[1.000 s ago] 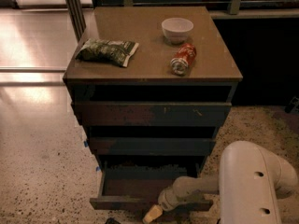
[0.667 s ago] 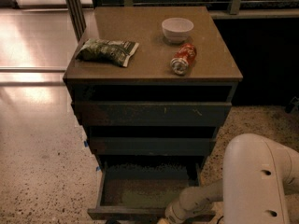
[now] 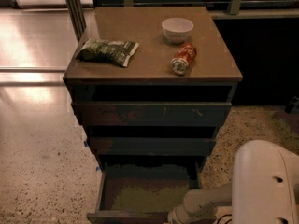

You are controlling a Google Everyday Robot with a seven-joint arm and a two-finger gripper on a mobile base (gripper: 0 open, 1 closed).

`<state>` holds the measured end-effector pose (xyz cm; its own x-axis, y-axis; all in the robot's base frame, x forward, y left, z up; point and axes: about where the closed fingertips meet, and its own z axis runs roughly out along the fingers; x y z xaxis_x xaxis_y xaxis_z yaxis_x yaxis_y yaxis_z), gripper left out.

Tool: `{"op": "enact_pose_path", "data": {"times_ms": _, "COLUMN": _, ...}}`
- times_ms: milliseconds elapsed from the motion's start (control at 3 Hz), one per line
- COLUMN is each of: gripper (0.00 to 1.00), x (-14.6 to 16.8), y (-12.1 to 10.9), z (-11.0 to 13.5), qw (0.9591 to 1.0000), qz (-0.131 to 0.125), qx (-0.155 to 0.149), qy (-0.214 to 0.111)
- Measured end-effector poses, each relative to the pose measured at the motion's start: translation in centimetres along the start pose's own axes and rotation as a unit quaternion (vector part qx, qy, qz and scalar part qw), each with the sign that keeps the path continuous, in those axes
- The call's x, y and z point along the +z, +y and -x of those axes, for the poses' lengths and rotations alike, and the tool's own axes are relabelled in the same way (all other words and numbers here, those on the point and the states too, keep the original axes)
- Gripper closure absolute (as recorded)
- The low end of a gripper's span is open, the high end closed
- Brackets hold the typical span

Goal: Open bottom drawer

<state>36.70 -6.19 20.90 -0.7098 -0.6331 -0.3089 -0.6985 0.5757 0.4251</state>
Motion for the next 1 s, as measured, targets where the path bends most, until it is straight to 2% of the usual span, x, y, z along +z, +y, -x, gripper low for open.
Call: {"op": "enact_pose_path", "data": {"times_ms": 1000, "gripper": 0.00, "x": 0.00, "y": 0.68, "z": -0.84, "qw": 0.9999, "qz": 0.013, "qx": 0.008, "qy": 0.005}}
